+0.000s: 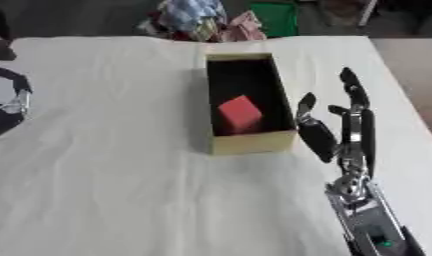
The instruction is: Pick up objects on the table and place them in the box.
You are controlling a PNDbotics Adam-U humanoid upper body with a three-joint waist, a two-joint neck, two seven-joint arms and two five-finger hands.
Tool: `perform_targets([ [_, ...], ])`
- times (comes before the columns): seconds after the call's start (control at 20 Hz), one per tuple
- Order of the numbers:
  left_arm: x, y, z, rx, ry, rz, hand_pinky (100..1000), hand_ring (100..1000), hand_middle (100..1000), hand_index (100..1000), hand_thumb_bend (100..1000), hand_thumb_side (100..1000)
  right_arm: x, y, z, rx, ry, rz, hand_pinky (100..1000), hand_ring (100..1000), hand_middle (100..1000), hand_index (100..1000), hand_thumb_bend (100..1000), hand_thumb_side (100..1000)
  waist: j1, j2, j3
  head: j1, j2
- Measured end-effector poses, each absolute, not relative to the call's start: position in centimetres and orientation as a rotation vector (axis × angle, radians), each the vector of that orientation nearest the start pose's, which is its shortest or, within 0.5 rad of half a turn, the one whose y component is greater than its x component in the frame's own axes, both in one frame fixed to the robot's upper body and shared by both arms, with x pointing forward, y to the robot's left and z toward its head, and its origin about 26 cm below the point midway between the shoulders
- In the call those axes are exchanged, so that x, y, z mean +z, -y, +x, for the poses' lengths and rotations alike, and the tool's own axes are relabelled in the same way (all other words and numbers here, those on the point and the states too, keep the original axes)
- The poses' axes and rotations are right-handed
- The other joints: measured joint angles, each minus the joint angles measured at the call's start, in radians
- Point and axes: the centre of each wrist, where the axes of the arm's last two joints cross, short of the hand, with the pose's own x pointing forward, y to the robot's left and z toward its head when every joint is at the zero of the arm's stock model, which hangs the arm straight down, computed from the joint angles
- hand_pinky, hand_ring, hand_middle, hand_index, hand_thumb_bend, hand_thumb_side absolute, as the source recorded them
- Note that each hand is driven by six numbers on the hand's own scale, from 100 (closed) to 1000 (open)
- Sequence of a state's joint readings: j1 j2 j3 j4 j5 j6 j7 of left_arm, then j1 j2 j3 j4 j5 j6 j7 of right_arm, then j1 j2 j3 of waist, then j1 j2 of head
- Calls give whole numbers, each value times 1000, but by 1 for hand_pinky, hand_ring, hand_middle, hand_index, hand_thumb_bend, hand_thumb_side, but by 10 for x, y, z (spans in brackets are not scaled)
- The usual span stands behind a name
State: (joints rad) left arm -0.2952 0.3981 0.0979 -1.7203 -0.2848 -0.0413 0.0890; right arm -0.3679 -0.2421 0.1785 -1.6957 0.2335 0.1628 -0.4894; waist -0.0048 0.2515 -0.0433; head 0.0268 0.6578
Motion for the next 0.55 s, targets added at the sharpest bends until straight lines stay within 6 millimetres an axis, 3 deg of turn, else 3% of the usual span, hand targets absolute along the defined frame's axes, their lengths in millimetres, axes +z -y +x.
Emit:
perform_targets([
  [0.25,153,-317,309,-344,2004,598,1000,625,742,834,100,168,128,210,342,81,1975,-575,753,1000,933,1000,100,229,0,-2,2,6,1],
  [0.55,158,-315,301,-296,1999,494,998,614,728,827,100,172,128,210,342,72,1977,-568,752,1000,930,1000,100,226,-1,-2,3,7,1],
])
